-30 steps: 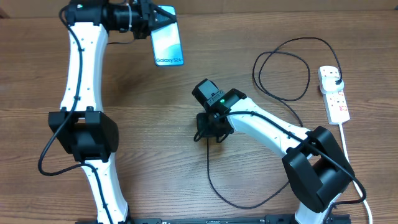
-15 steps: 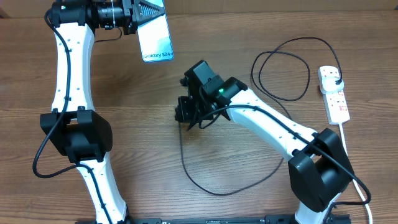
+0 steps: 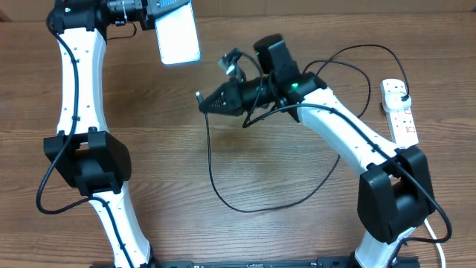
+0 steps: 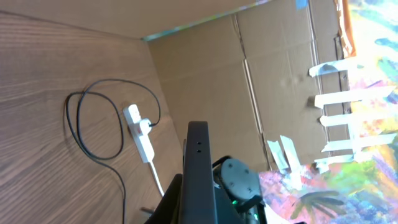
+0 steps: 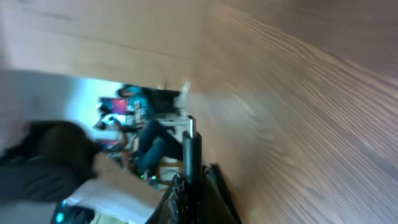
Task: Plug charger to phone and switch on socket
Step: 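Lift the plug and carry it toward the phone's bottom port, then push the plug into the phone's bottom port with the right gripper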
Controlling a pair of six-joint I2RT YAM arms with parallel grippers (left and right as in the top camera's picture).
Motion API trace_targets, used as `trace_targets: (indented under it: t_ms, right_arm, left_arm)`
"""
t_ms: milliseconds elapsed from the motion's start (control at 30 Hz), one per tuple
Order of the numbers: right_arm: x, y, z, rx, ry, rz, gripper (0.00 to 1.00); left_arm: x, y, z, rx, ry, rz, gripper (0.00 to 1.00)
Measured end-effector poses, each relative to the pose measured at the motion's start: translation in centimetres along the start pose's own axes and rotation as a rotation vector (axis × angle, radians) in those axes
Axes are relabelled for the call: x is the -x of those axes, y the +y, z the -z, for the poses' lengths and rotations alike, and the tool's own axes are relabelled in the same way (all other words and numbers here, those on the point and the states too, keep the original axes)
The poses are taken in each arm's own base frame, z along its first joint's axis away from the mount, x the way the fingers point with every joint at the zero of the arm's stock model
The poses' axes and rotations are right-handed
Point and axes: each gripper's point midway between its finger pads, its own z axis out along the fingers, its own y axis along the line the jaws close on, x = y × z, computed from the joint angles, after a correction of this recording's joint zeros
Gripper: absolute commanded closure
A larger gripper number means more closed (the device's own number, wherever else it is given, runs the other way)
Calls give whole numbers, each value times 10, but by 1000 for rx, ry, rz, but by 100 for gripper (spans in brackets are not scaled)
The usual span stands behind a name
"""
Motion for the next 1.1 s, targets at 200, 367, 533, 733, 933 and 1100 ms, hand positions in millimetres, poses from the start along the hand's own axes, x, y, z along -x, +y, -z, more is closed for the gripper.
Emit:
trace_targets:
  t_ms: [200,367,533,733,933,1100]
  right_arm:
    - [16,36,7,146,-16,152,96]
    - [26,58,11,208,-35,216,96]
    - [33,74,15,244,-58,254,96]
    - [40,73,15,230,-90,198,96]
    - [53,71,16,205,-156,164,96]
    - [62,81,19,219,-204,221,96]
  left_arm:
    - [6,-5,0,-8,-8,-10,96]
    - [13,-12,1,-17,-18,-21,96]
    - [16,-15,1,-23,-22,3,96]
    - [18,-15,1,-19,-28,70,96]
    - [21,-14,0,-8,-46,93,96]
    - [25,-13,0,2,-65,91,96]
